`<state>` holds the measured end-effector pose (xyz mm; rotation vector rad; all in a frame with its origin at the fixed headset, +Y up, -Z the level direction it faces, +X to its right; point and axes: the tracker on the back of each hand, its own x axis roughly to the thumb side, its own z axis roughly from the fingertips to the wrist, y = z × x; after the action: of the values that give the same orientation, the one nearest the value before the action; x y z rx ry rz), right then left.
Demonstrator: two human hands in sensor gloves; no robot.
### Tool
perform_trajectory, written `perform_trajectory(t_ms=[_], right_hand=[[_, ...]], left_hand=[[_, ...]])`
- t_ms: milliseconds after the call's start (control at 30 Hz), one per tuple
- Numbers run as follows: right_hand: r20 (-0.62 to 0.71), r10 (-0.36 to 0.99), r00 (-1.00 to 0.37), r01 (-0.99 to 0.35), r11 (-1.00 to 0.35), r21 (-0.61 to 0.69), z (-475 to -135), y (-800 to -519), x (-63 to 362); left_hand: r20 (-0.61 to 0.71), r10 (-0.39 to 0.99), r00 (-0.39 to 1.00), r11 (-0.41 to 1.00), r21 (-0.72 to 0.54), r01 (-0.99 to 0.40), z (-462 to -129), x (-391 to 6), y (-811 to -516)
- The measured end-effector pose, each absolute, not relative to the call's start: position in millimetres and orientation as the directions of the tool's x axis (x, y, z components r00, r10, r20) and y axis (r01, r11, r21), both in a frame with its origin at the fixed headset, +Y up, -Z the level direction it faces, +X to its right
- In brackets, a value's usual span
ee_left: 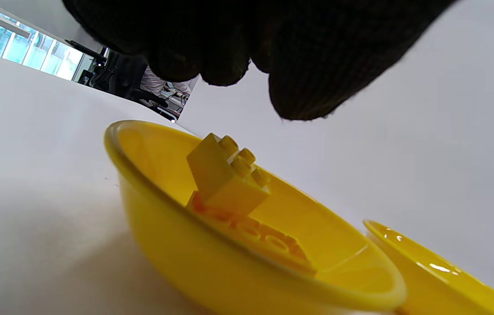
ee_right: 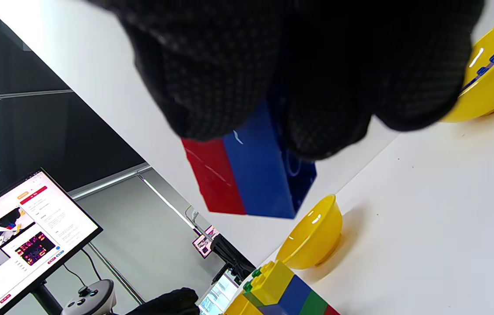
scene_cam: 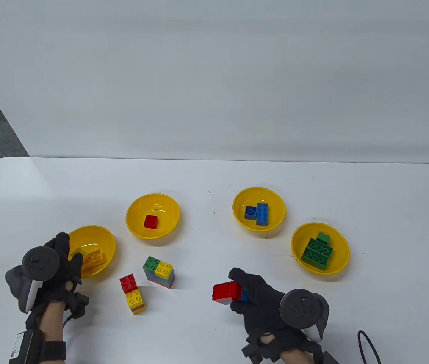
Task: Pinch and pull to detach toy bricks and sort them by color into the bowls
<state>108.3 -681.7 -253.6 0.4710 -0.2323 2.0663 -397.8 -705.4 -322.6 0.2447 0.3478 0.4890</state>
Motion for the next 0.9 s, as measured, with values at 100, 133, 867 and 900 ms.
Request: perform_trajectory(t_ms=[100, 133, 867, 900], right_hand=[[0.409, 0.79, -0.457, -0.858, -0.513, 0.034, -254.3, -682.7, 108.0], [0.408, 0.79, -0.457, -0.858, -0.513, 0.033, -254.4, -682.7, 107.9], [0.492, 0.78, -0.386, -0.865, -0.491, 0.1, -241.6, -677.2, 91.5], [0.496, 0.774, -0.394, -0.857, -0.504, 0.105, -240.7, -677.8, 89.7]], left_hand=[[-0.225, 0.554, 0.802, 0.809, 0.374, -0.454, -315.9, -394.4, -697.0], [-0.201, 0.566, 0.8, 0.796, 0.388, -0.465, -313.9, -391.1, -692.8], [0.57, 0.458, 0.682, 0.873, -0.146, -0.465, -247.8, -146.3, -673.4], [0.572, 0.487, 0.66, 0.855, -0.158, -0.494, -248.8, -144.2, -677.6]])
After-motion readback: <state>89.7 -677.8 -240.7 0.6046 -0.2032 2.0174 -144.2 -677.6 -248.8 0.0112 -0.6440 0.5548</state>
